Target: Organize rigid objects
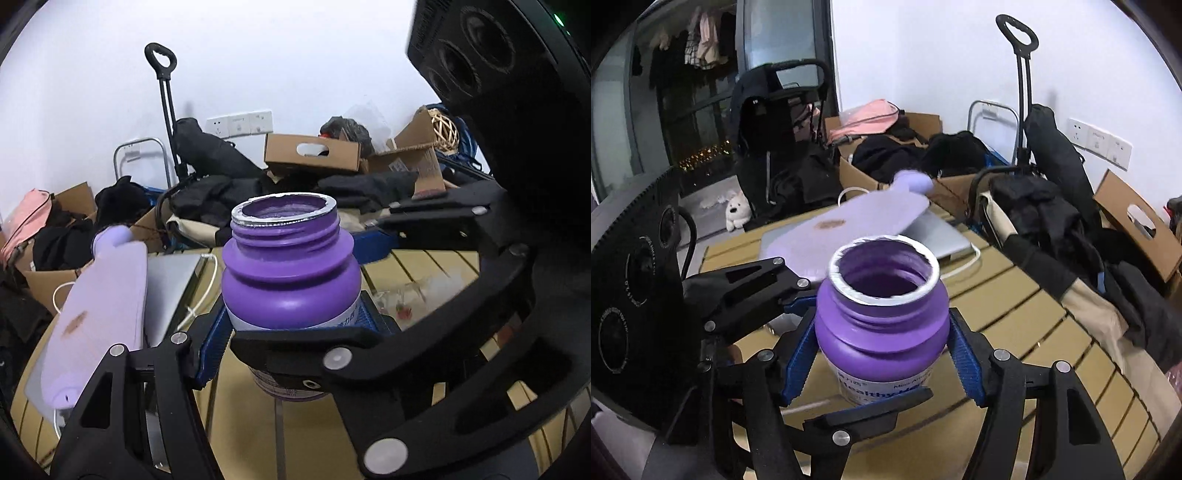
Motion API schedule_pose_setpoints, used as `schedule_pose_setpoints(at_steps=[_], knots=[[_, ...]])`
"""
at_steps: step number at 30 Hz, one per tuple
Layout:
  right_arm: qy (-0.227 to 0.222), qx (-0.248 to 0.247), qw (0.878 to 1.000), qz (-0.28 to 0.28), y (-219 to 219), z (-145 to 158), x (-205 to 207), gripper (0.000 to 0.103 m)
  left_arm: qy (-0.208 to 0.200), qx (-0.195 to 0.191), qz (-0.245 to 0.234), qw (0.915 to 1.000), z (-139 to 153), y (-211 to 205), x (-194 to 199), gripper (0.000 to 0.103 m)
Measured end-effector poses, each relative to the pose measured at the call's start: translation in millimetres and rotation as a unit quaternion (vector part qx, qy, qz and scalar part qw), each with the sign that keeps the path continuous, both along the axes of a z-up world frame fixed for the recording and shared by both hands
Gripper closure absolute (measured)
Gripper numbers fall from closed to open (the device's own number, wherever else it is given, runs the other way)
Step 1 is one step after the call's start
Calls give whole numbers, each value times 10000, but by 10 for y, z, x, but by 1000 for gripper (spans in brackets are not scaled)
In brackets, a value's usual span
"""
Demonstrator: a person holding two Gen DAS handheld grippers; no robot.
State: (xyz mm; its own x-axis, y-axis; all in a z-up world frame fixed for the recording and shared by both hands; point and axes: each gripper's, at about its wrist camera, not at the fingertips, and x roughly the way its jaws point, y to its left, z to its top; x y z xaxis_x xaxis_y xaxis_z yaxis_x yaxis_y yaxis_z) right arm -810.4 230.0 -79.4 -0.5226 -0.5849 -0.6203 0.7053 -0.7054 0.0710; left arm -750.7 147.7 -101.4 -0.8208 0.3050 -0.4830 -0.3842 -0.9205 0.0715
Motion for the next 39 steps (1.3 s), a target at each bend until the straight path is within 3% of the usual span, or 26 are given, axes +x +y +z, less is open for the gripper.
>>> schedule_pose_setpoints(at_steps=[9,12,17,21,26,28,31,39], knots=[[-620,90,9978,-218,-46,-445,25,31,-1207,89,151,9925,-388,-69,-24,41],[-415,231,9982,-358,-93,-451,102,24,-1354,55,328,9902,-399,-145,-2,29],[-184,578,9976,-334,-168,-355,275,21,-1542,295,435,9866,-404,-256,115,26],[-135,664,9969,-397,-144,-256,428,21,-1503,325,463,9870,-333,-316,297,23],[-122,242,9966,-777,304,70,749,21,-1120,275,709,9908,-97,-598,688,0],[-51,85,9924,-1223,599,195,917,20,-927,182,1081,9896,-20,-752,848,0],[27,74,9868,-1620,808,245,1077,7,-840,167,1481,9853,38,-893,1025,0],[51,-27,9836,-1802,724,363,1558,6,-497,406,2082,9760,461,-1070,1632,0]])
